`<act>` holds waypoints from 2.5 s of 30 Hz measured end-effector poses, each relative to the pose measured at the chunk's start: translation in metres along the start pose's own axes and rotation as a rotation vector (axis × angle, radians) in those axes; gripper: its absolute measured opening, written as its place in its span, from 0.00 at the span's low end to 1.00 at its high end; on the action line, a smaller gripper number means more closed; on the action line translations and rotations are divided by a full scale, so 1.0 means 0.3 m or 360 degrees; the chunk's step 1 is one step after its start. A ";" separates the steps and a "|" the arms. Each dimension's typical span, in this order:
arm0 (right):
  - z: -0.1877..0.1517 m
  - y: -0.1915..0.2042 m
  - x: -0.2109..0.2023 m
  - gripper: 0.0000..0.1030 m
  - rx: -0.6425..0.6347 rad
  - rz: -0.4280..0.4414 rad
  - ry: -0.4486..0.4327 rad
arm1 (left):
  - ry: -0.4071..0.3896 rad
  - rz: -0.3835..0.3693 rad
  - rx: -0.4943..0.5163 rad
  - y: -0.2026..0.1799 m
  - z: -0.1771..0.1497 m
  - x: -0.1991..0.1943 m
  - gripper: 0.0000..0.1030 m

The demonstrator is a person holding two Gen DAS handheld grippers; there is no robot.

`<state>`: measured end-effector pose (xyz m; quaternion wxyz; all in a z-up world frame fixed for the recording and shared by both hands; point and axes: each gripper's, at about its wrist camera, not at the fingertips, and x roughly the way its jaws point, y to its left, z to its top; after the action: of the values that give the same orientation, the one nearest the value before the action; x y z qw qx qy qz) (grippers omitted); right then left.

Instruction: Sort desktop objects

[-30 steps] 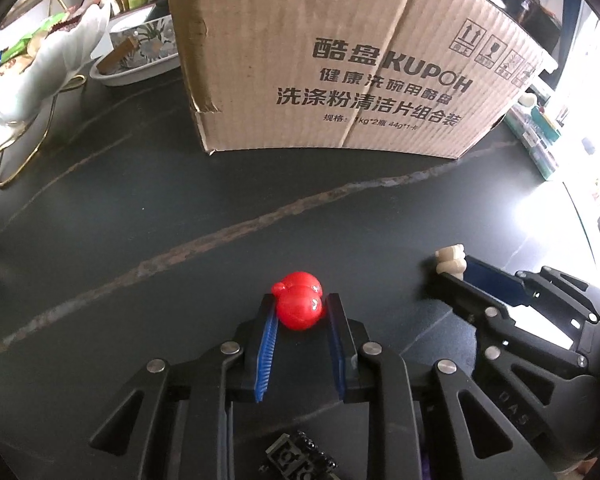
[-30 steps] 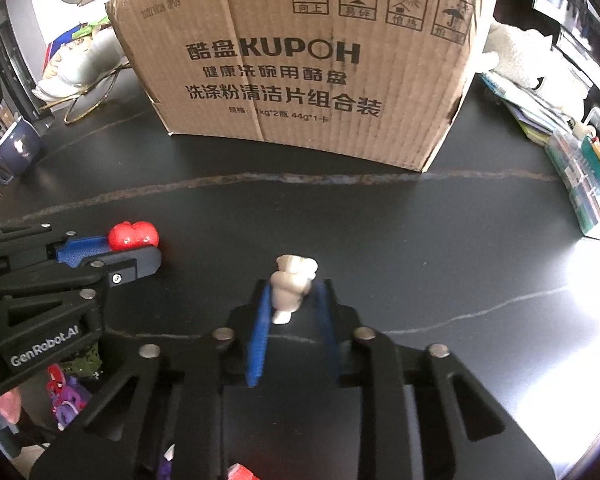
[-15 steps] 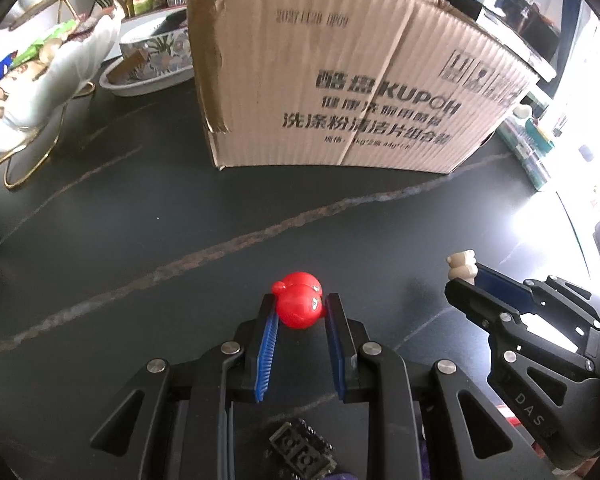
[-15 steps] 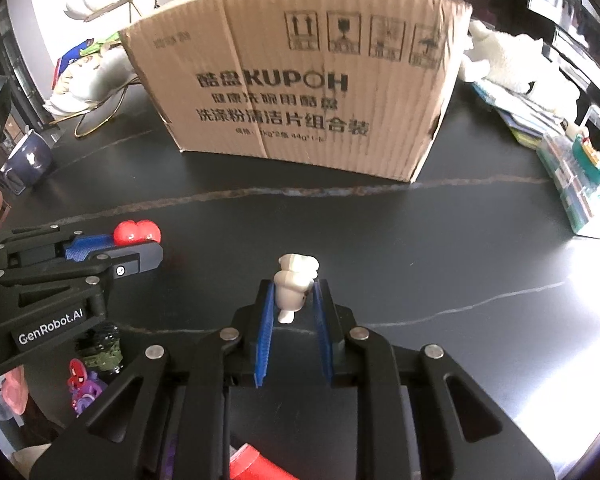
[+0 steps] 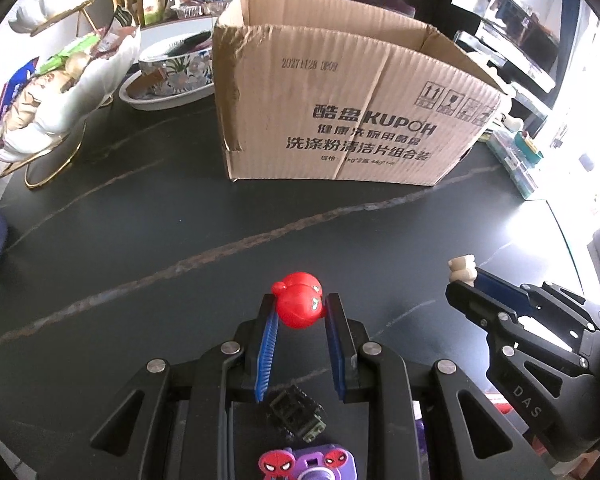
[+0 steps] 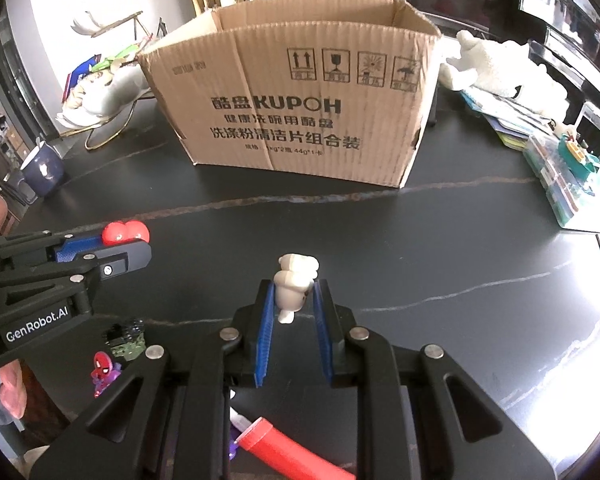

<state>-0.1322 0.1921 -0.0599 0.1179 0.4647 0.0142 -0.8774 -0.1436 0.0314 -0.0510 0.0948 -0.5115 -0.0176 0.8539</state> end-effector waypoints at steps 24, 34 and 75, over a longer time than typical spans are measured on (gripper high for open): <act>0.019 0.022 -0.175 0.17 -0.0012 0.0005 -0.0151 | -0.0131 0.0045 -0.0001 -0.027 0.007 -0.158 0.21; 0.061 0.047 -0.263 0.17 -0.0052 0.0011 -0.0256 | -0.0193 0.0065 0.0028 -0.044 0.038 -0.225 0.21; 0.313 0.017 -0.361 0.17 -0.0056 -0.0003 -0.0365 | -0.0360 0.0093 0.0105 -0.064 0.284 -0.337 0.21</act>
<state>-0.1489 0.1954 0.0824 0.1262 0.3591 0.0165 -0.9246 -0.1693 0.0378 0.0799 0.0842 -0.4087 0.0148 0.9086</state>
